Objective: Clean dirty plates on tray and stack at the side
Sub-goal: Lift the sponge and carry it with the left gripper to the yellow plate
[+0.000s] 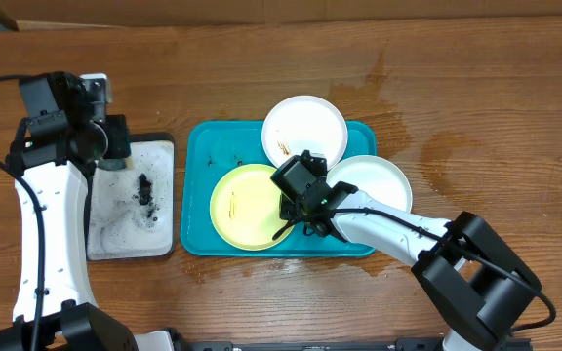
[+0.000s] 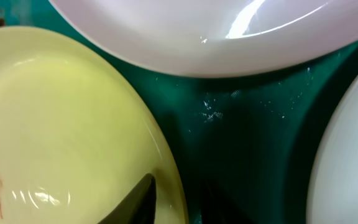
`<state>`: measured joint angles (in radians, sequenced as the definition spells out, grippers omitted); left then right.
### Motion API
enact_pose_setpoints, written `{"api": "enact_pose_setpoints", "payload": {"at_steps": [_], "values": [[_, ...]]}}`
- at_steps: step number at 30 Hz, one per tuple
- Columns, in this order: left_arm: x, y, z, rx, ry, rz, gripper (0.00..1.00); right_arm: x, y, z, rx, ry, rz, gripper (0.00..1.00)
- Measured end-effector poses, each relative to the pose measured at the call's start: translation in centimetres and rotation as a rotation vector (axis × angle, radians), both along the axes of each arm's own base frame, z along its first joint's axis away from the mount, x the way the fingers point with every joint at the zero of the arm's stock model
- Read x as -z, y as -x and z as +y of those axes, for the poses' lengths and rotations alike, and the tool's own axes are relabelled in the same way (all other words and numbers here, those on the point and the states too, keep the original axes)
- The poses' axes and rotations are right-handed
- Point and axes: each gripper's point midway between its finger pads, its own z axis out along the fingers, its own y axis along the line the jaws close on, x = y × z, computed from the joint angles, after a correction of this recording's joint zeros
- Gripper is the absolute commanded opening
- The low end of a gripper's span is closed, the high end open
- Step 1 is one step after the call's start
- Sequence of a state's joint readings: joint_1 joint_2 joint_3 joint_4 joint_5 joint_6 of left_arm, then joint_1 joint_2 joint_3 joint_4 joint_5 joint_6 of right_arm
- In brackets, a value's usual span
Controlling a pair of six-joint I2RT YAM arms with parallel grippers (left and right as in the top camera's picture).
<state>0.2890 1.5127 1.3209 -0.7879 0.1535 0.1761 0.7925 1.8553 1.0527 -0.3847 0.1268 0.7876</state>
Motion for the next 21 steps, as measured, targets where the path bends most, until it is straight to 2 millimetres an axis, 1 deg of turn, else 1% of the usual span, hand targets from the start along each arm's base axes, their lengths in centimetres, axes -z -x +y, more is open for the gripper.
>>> {"api": "enact_pose_setpoints", "payload": {"at_steps": [2,3,5,7,10,14,15,16,18,21], "values": [[0.2,0.3,-1.6,0.044,0.065,0.012,0.04,0.1,0.1,0.1,-0.004,-0.005,0.005,0.07],[0.3,0.6,-2.7,0.073,0.106,0.024,0.04,0.1,0.1,0.1,-0.008,-0.004,0.006,0.07],[0.4,0.8,-4.2,0.114,0.147,0.035,0.04,0.1,0.1,0.2,-0.009,-0.007,0.008,0.04],[0.4,0.9,-6.0,0.159,0.183,0.041,0.04,0.1,0.2,0.3,-0.011,-0.011,0.01,0.04],[0.2,1.0,-9.4,0.239,0.232,0.047,0.04,0.0,0.2,0.3,-0.011,-0.012,0.01,0.04],[0.3,1.5,-15.2,0.382,0.269,0.061,0.04,0.0,0.2,0.3,-0.011,-0.013,0.01,0.04],[0.6,1.6,-16.2,0.406,0.272,0.062,0.04,0.0,0.2,0.3,-0.01,-0.013,0.01,0.04],[1.1,1.9,-17.7,0.444,0.275,0.063,0.04,0.0,0.2,0.3,-0.011,-0.013,0.01,0.04],[2.5,2.7,-20.0,0.501,0.282,0.079,0.04,0.1,0.2,0.3,-0.011,-0.012,0.011,0.04],[4.5,4.1,-22.5,0.561,0.287,0.114,0.04,0.0,0.2,0.3,-0.011,-0.013,0.01,0.04]]}}
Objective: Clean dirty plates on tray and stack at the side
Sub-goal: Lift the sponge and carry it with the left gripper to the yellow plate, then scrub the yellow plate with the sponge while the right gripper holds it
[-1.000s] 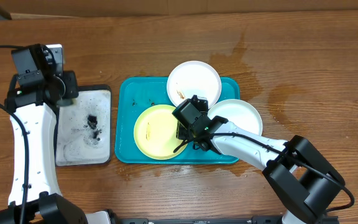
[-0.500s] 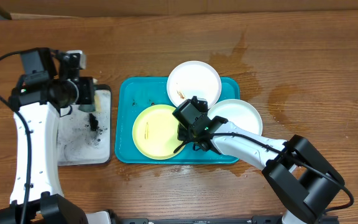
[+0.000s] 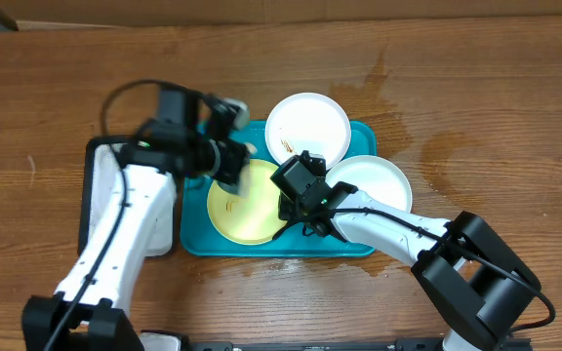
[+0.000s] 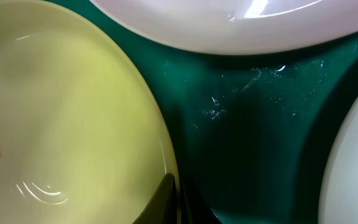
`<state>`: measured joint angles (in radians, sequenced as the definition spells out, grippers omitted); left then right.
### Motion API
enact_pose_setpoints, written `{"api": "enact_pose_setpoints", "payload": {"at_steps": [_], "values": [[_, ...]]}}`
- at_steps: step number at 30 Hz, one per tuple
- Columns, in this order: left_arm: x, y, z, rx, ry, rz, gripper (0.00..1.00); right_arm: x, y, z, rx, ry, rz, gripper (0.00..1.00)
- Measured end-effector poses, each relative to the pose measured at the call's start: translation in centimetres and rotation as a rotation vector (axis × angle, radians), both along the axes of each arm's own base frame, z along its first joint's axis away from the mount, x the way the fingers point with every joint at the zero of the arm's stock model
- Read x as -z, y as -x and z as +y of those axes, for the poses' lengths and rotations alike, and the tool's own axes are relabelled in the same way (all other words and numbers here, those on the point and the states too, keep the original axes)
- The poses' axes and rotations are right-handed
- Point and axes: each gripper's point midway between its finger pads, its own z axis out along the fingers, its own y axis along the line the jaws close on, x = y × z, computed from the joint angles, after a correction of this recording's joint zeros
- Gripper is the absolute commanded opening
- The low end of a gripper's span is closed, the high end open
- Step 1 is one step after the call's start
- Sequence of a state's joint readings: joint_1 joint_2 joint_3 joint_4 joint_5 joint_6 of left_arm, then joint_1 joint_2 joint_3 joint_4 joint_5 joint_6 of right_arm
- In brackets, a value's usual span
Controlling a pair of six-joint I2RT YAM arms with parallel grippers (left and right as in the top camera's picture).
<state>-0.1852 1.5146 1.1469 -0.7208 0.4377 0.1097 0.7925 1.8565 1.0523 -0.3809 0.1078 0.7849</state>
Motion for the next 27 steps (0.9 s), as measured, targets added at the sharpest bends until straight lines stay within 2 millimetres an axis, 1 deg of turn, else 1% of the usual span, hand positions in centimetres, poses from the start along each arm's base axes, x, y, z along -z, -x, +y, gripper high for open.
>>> {"api": "enact_pose_setpoints", "payload": {"at_steps": [4,6,7,10,15,20,24,27], "values": [[1.8,1.4,-1.6,0.049,-0.007,0.02,0.04,0.0,0.0,0.0,0.0,0.001,0.001,0.04],[2.5,2.0,-1.9,0.062,-0.017,0.034,0.04,0.0,0.0,0.0,0.0,0.001,0.001,0.04],[3.3,2.5,-2.0,0.07,-0.035,0.043,0.04,0.0,0.0,0.0,0.0,0.001,0.001,0.04],[5.3,3.3,-1.8,0.076,-0.072,0.051,0.04,0.0,0.0,0.0,0.0,0.001,0.001,0.04],[8.3,3.8,-1.0,0.061,-0.108,0.024,0.04,0.0,0.0,0.0,0.0,0.0,0.0,0.04],[9.6,3.5,-0.8,0.081,-0.12,-0.045,0.04,0.0,0.0,0.0,-0.001,0.0,0.001,0.04],[11.1,4.1,-0.4,0.085,-0.137,-0.055,0.04,0.0,0.0,0.0,0.0,0.001,0.001,0.04],[11.8,4.2,0.1,0.073,-0.162,-0.074,0.04,0.0,0.0,0.0,-0.001,0.001,0.001,0.04]]}}
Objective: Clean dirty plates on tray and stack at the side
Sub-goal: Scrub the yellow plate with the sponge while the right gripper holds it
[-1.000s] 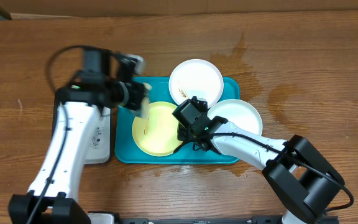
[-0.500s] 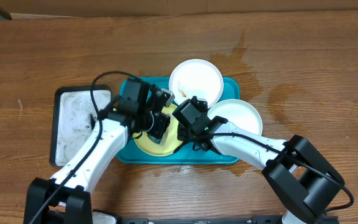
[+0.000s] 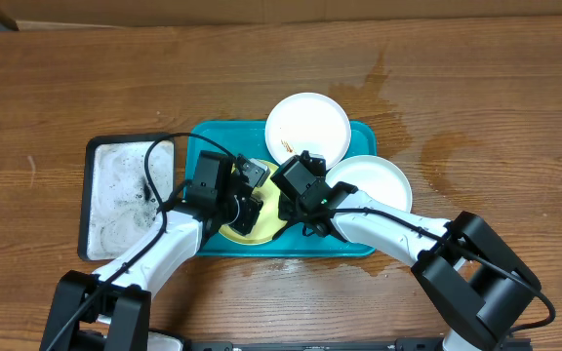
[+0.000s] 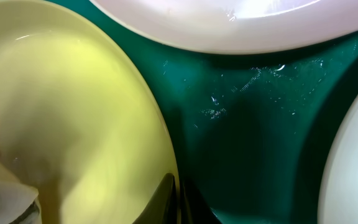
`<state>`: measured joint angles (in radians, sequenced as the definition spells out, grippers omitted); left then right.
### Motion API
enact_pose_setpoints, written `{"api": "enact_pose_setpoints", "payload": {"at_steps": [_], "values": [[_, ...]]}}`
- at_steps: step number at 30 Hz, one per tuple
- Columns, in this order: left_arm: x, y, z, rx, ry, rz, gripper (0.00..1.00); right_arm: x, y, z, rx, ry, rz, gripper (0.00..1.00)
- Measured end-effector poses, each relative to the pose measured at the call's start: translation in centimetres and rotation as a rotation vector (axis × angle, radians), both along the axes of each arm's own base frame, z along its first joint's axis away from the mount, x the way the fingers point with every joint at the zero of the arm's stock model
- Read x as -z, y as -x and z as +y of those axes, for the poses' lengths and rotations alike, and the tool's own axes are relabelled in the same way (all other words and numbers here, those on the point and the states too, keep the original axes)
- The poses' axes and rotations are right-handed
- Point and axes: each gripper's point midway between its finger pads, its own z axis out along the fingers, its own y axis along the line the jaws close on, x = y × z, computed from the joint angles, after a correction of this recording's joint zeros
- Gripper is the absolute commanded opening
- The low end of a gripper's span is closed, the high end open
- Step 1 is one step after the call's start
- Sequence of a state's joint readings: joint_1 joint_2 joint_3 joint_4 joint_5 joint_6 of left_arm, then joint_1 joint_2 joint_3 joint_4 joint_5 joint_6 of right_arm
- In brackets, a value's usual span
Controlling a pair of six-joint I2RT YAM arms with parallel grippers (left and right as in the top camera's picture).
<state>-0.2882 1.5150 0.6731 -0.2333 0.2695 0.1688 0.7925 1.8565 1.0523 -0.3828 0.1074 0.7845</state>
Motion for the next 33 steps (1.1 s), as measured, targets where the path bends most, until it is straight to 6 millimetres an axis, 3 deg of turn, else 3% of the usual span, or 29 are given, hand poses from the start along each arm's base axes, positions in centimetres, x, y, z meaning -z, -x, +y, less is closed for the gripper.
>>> {"api": "enact_pose_setpoints", "payload": {"at_steps": [10,25,33], "values": [[1.3,0.2,0.9,-0.017,-0.039,-0.036,0.04,0.0,0.0,0.0,0.0,0.0,0.0,0.04],[1.5,-0.7,1.9,-0.042,-0.088,-0.1,0.04,0.0,0.0,0.0,0.0,0.0,0.001,0.04],[1.9,-2.1,2.0,-0.032,-0.112,-0.169,0.04,0.0,0.0,0.0,0.001,0.001,0.001,0.04]]}}
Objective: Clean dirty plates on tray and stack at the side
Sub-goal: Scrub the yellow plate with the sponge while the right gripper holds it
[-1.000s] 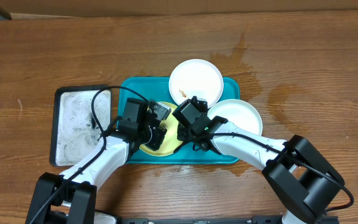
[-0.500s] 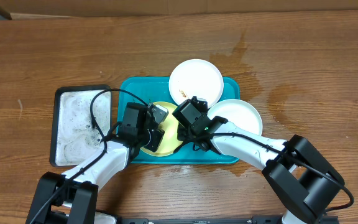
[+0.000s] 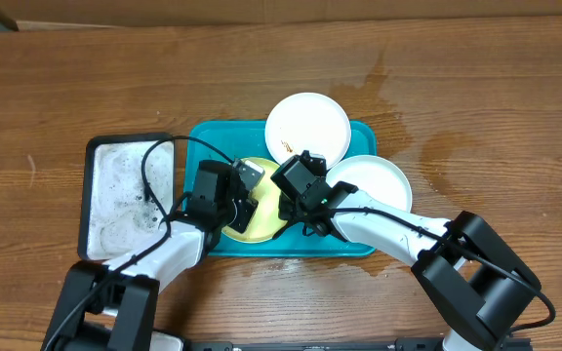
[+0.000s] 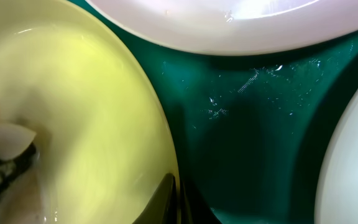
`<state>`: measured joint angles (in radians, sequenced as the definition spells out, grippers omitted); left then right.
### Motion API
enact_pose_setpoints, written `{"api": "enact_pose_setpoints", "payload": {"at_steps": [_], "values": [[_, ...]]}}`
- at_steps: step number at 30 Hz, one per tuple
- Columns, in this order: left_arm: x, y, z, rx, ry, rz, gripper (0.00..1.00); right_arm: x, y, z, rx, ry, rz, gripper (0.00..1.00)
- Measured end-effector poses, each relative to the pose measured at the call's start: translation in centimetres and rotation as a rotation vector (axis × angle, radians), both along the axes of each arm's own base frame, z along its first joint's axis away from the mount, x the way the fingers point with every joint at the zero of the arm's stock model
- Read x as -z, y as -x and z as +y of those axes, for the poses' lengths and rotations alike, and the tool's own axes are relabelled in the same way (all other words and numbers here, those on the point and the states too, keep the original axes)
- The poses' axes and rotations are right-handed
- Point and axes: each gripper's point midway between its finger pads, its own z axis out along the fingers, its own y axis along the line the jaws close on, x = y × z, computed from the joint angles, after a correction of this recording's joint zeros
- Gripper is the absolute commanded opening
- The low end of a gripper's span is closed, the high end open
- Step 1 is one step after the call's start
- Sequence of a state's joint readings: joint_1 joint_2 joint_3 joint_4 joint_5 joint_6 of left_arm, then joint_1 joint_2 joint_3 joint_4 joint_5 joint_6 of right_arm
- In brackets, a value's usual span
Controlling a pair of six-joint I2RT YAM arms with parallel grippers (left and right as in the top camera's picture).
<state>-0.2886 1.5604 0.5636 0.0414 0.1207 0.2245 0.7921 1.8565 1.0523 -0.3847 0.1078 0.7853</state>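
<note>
The yellow plate lies on the teal tray. My right gripper is shut on the plate's right rim; in the right wrist view its fingers pinch the edge of the yellow plate. Over the plate's left half my left gripper presses a white sponge onto the surface. Only a small bit of the brown stain shows above the sponge. Two white plates sit on the tray, one at the back and one at the right.
A black tray of soapy foam lies left of the teal tray. The back white plate carries a small brown mark. A wet patch darkens the wood behind the tray.
The left gripper has shifted slightly on the yellow plate. In the right wrist view the sponge sits higher and covers most of the brown streak. The right gripper keeps its hold on the rim.
At first my left gripper was over the foam tray and my right gripper's fingers straddled the yellow plate's rim, apart. Then the right was shut on the rim and the left was above the plate. After that the sponge was on the plate, and now it covers the streak.
</note>
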Motion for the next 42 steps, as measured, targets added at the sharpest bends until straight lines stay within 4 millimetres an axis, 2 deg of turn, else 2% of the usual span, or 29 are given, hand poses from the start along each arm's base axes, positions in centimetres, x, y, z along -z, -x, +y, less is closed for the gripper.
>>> {"api": "enact_pose_setpoints", "payload": {"at_steps": [8,19,29,37,42], "values": [[-0.2,-2.0,0.2,0.011,-0.042,-0.078,0.04,0.0,0.0,0.0,0.0,0.0,0.0,0.04],[-0.2,-2.6,0.3,0.036,-0.072,-0.114,0.04,0.0,0.0,0.0,0.0,0.0,0.001,0.04],[-0.1,-4.6,-0.1,0.05,-0.08,-0.197,0.05,0.0,0.0,0.0,0.0,0.001,0.0,0.04],[-0.7,-6.1,-0.1,0.038,-0.082,-0.28,0.04,0.0,0.0,0.0,0.0,0.001,0.0,0.04],[-2.1,-7.5,0.0,0.021,-0.07,-0.392,0.04,0.0,-0.1,0.0,0.003,0.0,-0.002,0.04]]}}
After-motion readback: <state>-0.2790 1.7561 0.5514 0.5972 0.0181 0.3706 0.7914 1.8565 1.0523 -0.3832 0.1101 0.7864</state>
